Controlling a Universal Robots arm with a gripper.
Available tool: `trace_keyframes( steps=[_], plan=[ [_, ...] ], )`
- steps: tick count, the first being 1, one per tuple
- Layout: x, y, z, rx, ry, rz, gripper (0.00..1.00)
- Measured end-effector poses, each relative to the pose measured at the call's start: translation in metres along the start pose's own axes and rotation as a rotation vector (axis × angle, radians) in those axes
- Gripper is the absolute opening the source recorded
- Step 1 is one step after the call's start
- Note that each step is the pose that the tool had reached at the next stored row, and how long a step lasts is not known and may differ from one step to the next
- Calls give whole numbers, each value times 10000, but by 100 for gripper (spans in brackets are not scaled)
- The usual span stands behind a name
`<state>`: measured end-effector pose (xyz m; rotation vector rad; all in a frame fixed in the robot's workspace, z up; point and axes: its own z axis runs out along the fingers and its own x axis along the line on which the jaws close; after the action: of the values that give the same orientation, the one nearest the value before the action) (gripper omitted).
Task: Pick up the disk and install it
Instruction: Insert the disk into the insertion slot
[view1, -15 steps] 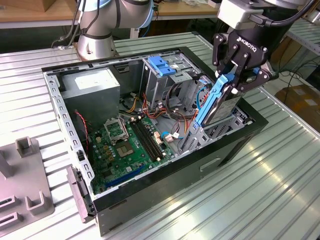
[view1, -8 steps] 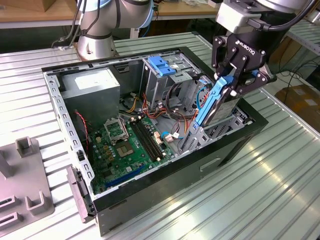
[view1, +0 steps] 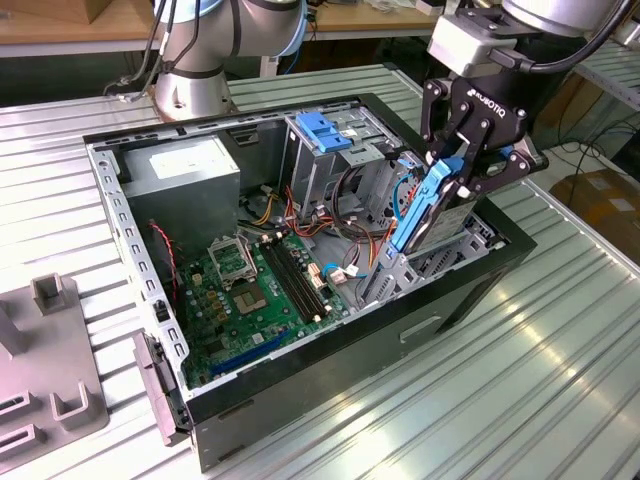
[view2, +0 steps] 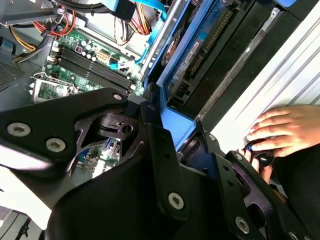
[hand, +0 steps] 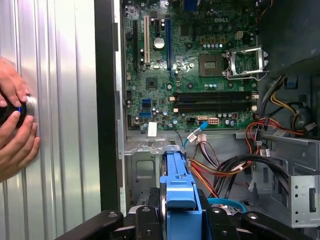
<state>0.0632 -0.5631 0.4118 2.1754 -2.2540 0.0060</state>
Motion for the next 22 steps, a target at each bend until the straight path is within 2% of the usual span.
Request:
trace_keyframes(
  steps=[15, 22],
  plan=[
    [5, -1, 120, 0, 0, 0, 37],
    [4, -1, 199, 0, 0, 0, 37]
  ],
)
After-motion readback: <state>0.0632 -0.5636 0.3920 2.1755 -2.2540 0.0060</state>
